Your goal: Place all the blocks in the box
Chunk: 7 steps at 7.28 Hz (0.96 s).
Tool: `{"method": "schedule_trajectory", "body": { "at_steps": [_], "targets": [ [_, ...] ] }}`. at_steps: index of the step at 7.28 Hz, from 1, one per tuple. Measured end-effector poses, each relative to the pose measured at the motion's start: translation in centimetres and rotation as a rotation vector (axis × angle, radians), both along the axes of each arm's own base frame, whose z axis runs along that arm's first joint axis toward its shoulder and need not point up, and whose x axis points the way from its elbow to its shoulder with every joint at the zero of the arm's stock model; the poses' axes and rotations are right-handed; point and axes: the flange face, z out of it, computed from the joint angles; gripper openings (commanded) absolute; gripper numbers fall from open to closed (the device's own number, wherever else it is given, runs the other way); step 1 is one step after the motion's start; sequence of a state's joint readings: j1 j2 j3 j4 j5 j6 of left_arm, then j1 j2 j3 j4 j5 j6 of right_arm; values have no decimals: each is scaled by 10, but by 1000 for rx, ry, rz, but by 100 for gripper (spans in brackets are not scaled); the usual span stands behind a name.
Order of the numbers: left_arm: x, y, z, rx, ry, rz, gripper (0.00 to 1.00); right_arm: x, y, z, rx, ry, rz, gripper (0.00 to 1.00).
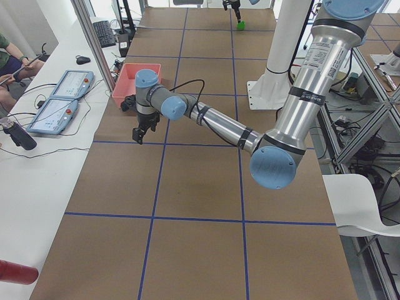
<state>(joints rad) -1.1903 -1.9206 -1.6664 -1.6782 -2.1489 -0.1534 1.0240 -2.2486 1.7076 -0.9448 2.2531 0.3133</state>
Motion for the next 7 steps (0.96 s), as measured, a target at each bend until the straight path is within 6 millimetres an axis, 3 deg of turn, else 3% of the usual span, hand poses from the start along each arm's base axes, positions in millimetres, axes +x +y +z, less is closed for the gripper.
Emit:
{"method": "schedule_trajectory", "body": {
  "at_steps": [1, 3, 7],
  "targets": [
    [0, 0, -1, 1, 0, 0, 100, -3, 2, 2, 1, -3, -19, 98],
    [0, 1, -1, 4, 0, -1, 100, -7, 3, 2, 0, -8, -39, 85],
    [-1, 2, -3, 7, 1, -1, 100, -18, 6, 3, -58, -16, -37, 73]
  ]
}}
